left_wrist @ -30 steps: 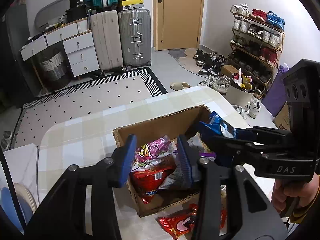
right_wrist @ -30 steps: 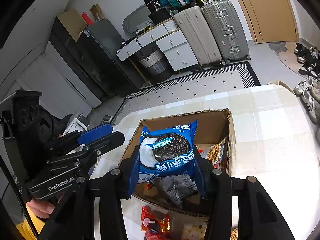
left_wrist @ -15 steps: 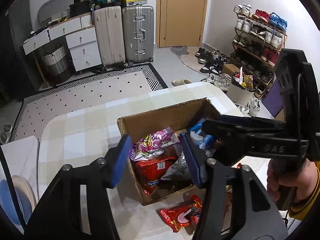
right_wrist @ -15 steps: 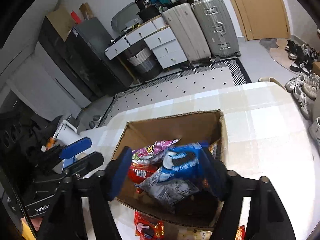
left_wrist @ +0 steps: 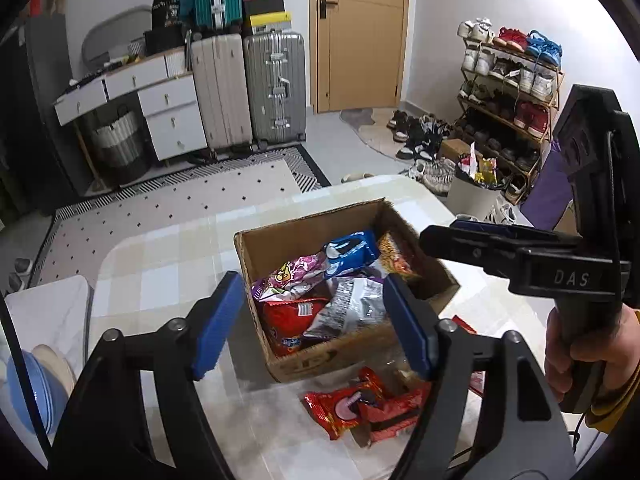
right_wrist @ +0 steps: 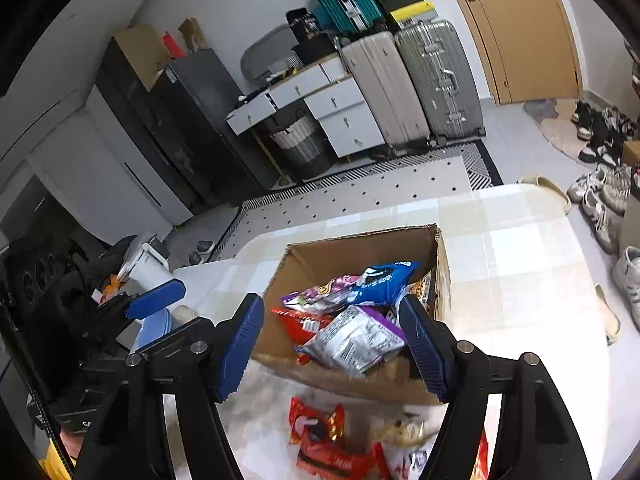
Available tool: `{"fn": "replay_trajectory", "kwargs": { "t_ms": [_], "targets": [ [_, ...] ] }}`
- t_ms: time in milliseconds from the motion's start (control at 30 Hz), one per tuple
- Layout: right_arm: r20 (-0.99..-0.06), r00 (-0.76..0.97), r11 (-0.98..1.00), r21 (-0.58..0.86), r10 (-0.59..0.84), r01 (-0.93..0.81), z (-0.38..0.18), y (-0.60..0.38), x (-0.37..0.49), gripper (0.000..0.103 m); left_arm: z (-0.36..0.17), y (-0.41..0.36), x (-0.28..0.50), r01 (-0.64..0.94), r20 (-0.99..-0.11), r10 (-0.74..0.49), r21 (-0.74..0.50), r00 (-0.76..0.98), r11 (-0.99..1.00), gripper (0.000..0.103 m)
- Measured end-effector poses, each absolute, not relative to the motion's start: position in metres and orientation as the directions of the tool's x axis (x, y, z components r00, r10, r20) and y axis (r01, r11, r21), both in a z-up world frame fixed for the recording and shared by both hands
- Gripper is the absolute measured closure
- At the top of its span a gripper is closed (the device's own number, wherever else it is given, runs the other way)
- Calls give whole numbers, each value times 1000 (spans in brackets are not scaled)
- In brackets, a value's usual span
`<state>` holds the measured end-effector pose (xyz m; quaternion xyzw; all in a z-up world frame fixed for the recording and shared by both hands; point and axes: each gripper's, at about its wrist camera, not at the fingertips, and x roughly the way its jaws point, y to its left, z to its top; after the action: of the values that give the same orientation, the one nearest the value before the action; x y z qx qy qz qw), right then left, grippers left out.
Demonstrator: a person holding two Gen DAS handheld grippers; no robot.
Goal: Organize snacks
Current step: 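Withdraw both grippers from the box back toward the remaining snacks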
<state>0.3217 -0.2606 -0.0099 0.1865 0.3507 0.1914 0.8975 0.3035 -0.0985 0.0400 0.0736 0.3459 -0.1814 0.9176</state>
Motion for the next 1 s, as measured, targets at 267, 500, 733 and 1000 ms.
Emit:
{"fn": "replay_trajectory", "kwargs": {
  "t_ms": [267, 500, 733, 1000],
  "targets": [
    [-497, 756, 895, 358, 425, -267, 16, -266, 259, 11, 71, -102, 240, 400, -613, -302, 25, 730, 916, 22],
    [-446, 803, 906, 330, 397, -265, 20, -279, 202, 9, 94, -101, 187, 408, -581, -327, 9, 745, 913, 19],
    [-315, 876, 918, 276, 366, -285, 24, -277, 126, 2, 103, -83, 135, 393, -526, -340, -13, 779, 920, 16],
    [-262, 900, 917, 295, 349, -269, -10, -266, 53, 1, 85, -32, 59, 323, -399, -345, -125, 849, 938, 0]
  ]
}}
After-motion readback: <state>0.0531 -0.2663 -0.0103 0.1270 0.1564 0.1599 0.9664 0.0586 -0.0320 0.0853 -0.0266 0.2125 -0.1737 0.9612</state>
